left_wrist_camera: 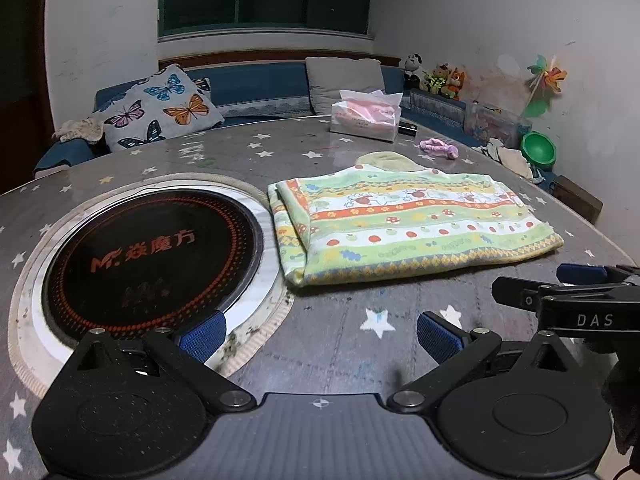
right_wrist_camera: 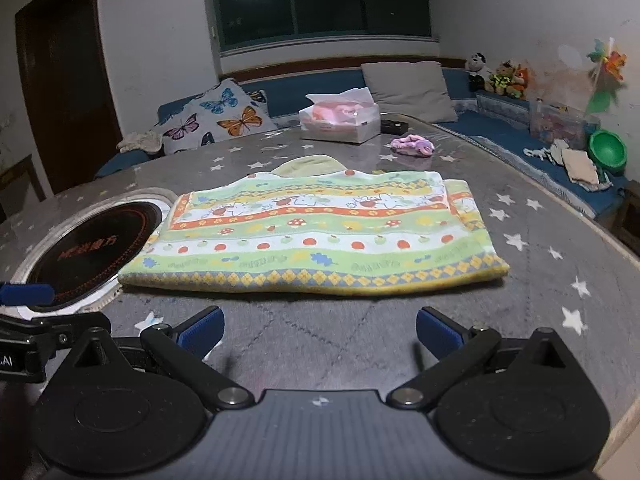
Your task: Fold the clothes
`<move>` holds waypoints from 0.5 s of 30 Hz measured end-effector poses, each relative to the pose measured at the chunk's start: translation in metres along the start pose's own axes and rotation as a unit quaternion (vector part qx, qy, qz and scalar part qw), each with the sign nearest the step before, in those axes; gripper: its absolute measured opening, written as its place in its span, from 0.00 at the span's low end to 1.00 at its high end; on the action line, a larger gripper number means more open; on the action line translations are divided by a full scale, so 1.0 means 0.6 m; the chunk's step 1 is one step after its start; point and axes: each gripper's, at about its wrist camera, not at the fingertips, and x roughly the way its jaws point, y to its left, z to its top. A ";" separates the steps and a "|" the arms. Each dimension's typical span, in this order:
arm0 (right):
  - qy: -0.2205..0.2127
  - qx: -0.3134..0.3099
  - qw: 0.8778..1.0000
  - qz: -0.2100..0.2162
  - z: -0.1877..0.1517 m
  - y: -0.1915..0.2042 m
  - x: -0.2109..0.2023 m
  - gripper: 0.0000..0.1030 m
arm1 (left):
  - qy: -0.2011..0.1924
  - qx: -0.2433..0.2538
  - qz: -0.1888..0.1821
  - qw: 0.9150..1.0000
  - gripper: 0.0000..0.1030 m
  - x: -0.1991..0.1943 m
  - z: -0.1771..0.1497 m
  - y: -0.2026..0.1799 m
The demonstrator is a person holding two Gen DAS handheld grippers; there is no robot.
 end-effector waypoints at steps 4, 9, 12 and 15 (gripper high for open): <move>0.000 0.008 1.000 -0.003 -0.008 0.005 -0.008 1.00 | -0.004 -0.003 0.001 1.000 1.00 -0.013 -0.009 0.001; 0.000 0.012 1.000 -0.005 -0.015 0.011 -0.018 1.00 | -0.001 0.002 0.006 1.000 1.00 -0.021 -0.022 -0.004; -0.001 0.012 1.000 -0.004 -0.018 0.013 -0.023 1.00 | 0.001 0.004 0.005 1.000 1.00 -0.024 -0.028 -0.008; 0.000 0.010 1.000 -0.005 -0.020 0.016 -0.026 1.00 | 0.000 0.007 0.002 1.000 1.00 -0.029 -0.033 -0.012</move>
